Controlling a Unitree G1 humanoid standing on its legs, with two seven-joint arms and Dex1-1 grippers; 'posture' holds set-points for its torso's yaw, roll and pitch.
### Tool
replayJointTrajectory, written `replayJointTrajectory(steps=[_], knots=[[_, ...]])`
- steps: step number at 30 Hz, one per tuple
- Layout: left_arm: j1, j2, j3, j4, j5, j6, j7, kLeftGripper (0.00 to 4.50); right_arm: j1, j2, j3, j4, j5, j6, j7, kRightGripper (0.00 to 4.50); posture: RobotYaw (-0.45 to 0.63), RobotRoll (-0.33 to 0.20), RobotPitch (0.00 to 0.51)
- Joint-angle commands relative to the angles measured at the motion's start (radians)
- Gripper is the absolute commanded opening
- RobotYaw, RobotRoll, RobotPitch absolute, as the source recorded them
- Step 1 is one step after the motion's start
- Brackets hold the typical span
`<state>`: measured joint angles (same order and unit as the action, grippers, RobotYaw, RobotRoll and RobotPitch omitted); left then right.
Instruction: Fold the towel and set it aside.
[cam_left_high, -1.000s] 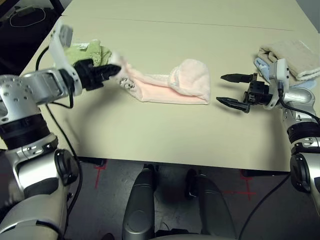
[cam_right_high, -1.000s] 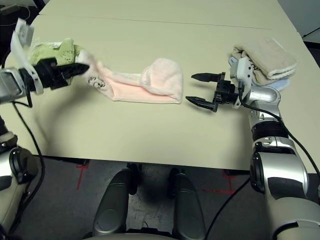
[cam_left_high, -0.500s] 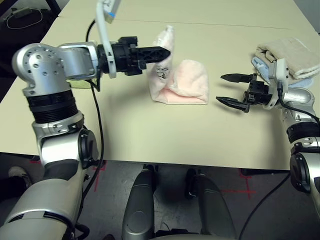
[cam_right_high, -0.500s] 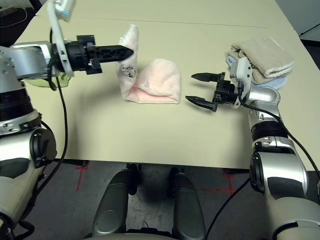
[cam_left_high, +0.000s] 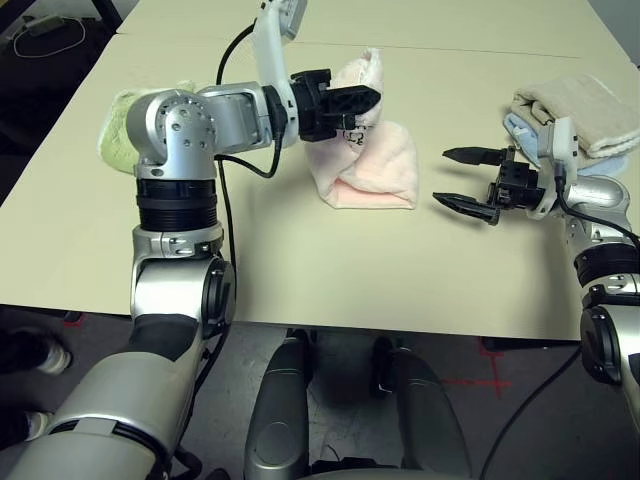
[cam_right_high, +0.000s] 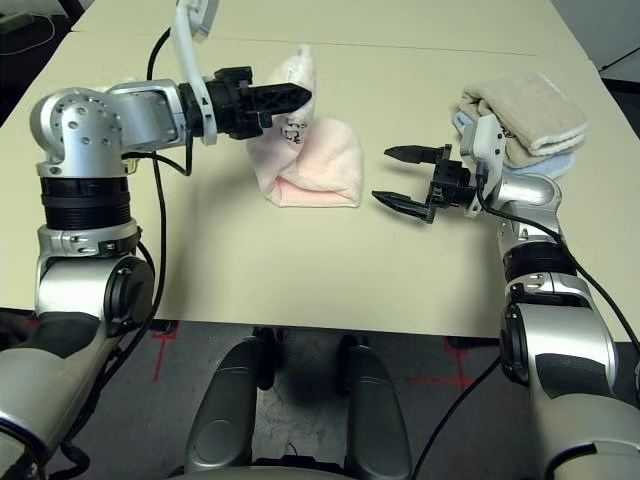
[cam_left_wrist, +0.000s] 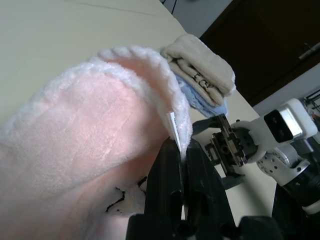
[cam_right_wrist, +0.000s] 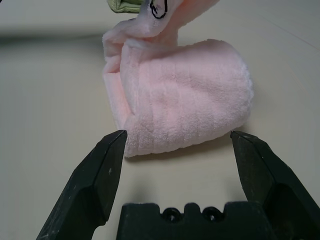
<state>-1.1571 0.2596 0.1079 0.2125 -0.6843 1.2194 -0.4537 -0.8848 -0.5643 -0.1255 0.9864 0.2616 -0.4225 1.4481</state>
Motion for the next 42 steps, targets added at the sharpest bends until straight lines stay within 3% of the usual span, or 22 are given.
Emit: replayJointTrajectory(steps=[1, 6, 15, 31, 41, 42], knots=[[0.045, -0.013, -0.057, -0.020, 0.009, 0.008, -0.037, 0.01, 0.002, -0.010, -0.002, 0.016, -0.007, -0.012, -0.002, 4.50, 0.15, 0.000, 0.236], [0.059, 0.001, -0.100, -0.072, -0.022, 0.066, -0.100, 0.01, -0.001, -0.009, -0.001, 0.019, -0.009, -0.012, -0.004, 4.50, 0.15, 0.000, 0.237], [0.063, 0.020, -0.207, -0.013, 0.062, -0.004, -0.170, 0.01, -0.008, -0.005, 0.000, 0.025, -0.007, -0.013, 0.000, 4.50, 0.15, 0.000, 0.237], [0.047, -0.071, -0.244, 0.050, 0.111, -0.027, -0.198, 0.01, -0.005, -0.007, 0.000, 0.024, -0.008, -0.020, 0.000, 4.50, 0.15, 0.000, 0.224], [0.050, -0.081, -0.292, 0.089, 0.155, -0.054, -0.220, 0.01, -0.015, 0.005, 0.003, 0.033, -0.009, -0.026, -0.001, 4.50, 0.15, 0.000, 0.219], [0.052, -0.080, -0.298, 0.093, 0.166, -0.067, -0.219, 0.24, -0.015, 0.004, 0.002, 0.033, -0.009, -0.027, 0.000, 4.50, 0.15, 0.000, 0.219]])
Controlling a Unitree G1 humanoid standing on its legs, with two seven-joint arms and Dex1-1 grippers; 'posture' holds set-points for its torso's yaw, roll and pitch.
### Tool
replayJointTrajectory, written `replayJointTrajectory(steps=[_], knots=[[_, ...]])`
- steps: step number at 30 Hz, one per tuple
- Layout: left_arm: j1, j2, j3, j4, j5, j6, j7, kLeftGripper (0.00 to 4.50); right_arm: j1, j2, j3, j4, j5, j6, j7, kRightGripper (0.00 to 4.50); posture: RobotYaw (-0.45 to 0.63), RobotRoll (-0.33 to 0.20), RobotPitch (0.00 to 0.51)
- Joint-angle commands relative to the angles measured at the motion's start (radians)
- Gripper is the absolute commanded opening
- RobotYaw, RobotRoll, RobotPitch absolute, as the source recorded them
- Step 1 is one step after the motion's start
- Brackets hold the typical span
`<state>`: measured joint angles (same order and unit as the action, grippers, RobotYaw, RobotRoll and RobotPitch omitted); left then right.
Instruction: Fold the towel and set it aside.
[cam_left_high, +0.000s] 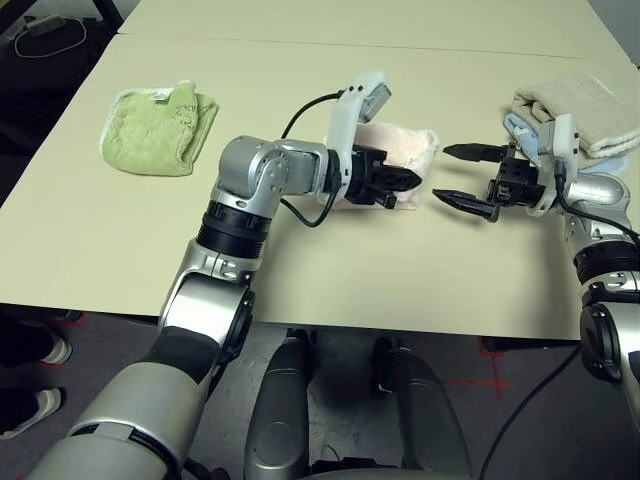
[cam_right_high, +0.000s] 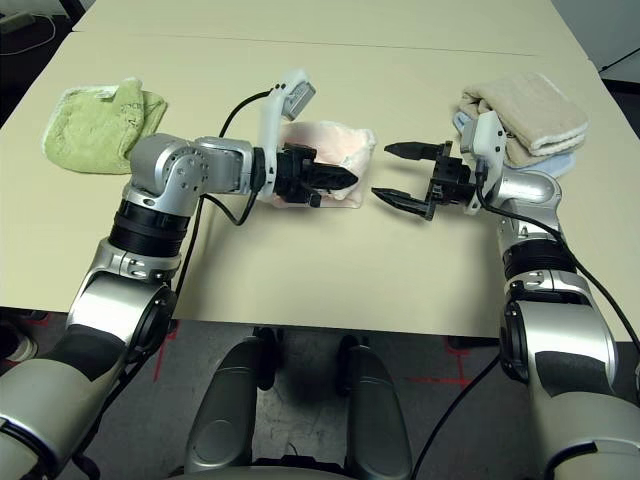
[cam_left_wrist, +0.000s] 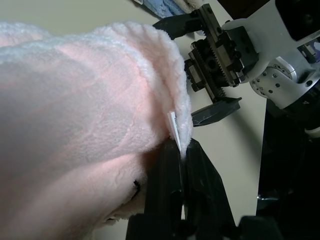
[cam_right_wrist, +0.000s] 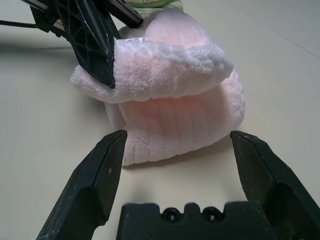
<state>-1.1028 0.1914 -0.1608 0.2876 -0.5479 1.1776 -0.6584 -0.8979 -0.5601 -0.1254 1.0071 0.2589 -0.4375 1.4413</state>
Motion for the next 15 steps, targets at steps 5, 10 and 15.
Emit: replayJointTrajectory(steps=[5, 10, 15], knots=[[-0.007, -0.005, -0.020, 0.011, 0.047, -0.052, -0.020, 1.69, 0.001, -0.008, -0.002, 0.012, -0.007, -0.011, 0.010, 4.50, 0.14, 0.000, 0.219], [-0.054, -0.006, 0.029, -0.059, 0.011, 0.001, -0.013, 3.65, 0.001, -0.013, -0.002, 0.020, -0.012, -0.012, 0.008, 4.50, 0.15, 0.000, 0.218], [-0.099, 0.015, 0.063, -0.145, -0.029, 0.043, -0.039, 4.48, -0.012, -0.008, -0.002, 0.027, -0.011, -0.012, 0.009, 4.50, 0.16, 0.000, 0.217]])
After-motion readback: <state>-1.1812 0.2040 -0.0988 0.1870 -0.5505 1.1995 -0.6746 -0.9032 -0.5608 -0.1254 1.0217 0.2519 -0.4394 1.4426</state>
